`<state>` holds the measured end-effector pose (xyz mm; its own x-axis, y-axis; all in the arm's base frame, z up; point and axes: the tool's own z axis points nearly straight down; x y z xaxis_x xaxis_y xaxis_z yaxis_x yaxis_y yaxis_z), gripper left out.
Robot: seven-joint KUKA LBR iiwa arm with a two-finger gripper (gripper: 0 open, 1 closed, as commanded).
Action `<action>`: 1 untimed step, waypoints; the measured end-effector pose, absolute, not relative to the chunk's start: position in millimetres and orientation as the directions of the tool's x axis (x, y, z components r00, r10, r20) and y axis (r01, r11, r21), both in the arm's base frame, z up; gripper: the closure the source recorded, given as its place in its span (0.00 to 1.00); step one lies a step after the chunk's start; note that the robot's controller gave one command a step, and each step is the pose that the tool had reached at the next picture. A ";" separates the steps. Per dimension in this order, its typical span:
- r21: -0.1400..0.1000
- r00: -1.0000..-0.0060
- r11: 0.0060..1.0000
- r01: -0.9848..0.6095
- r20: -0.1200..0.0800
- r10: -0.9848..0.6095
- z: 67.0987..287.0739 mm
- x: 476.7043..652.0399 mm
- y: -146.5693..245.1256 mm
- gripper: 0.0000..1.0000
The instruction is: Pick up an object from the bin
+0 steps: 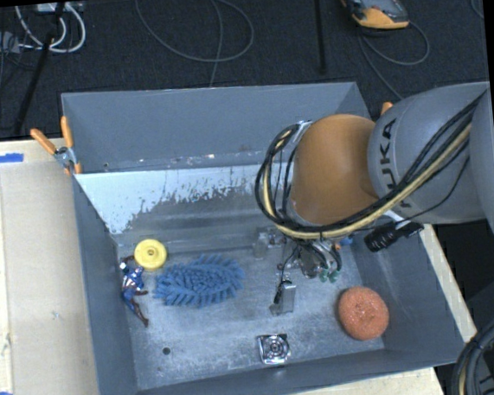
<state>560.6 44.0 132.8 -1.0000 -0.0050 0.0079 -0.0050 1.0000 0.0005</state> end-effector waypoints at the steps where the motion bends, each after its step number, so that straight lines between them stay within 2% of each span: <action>1: 0.001 -1.000 1.000 -0.004 0.002 -0.004 137.4 562.0 43.9 0.00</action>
Offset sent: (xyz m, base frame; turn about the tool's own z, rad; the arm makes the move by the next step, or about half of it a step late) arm 0.0361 0.0571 -0.0452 -0.1316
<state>562.0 43.9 137.4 -1.0000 -0.0041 0.0016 -0.0041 1.0000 0.0008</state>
